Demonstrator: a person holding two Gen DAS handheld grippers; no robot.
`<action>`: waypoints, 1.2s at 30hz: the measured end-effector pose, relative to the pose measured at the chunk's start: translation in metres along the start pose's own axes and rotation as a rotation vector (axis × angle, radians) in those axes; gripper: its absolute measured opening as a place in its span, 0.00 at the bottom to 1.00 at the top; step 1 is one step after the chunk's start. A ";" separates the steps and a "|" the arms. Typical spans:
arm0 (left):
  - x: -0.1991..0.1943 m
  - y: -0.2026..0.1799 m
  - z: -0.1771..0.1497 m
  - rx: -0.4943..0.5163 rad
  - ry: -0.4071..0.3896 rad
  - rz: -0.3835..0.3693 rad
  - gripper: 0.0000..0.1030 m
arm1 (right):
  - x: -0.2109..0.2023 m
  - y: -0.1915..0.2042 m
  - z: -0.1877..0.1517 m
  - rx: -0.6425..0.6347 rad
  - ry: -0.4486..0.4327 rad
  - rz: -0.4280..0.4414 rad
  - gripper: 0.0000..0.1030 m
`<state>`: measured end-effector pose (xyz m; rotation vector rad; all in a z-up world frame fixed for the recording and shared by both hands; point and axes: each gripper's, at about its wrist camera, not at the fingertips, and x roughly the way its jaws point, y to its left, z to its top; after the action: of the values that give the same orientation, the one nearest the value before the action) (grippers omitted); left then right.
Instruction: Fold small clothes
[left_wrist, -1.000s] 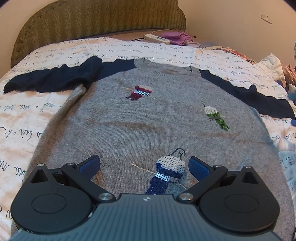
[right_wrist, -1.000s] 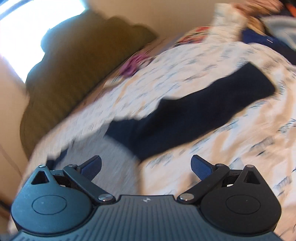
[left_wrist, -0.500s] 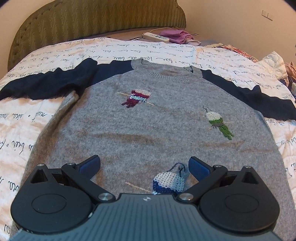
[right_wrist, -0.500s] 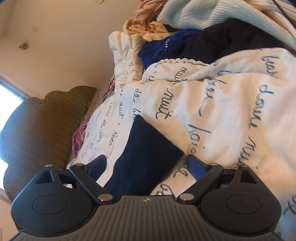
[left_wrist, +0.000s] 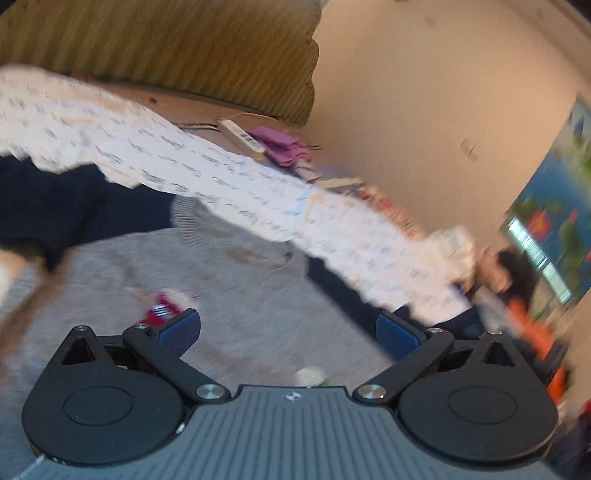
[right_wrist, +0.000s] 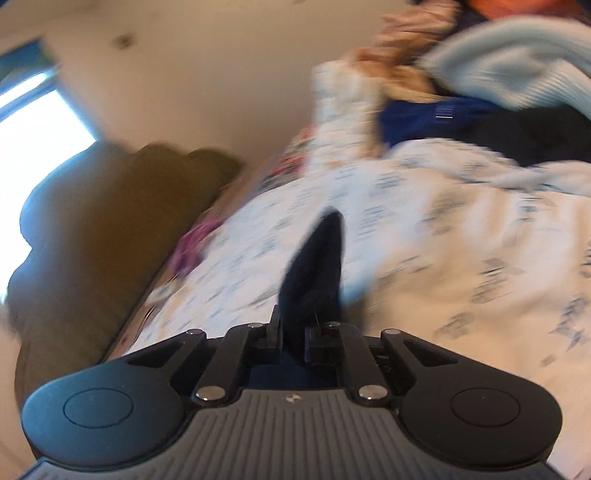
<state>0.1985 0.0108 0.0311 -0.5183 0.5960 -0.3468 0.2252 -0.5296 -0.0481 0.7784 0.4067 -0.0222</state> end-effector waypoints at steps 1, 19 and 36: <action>0.008 0.002 0.005 -0.059 0.011 -0.060 0.99 | -0.002 0.018 -0.010 -0.041 0.021 0.043 0.09; 0.153 0.009 -0.030 -0.386 0.330 -0.239 0.64 | 0.018 0.165 -0.149 -0.351 0.322 0.318 0.59; 0.113 -0.006 0.030 0.046 0.287 0.053 0.03 | 0.002 0.111 -0.097 -0.201 0.220 0.276 0.63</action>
<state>0.3037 -0.0338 0.0059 -0.4099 0.8754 -0.3868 0.2118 -0.3830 -0.0352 0.6340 0.4983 0.3605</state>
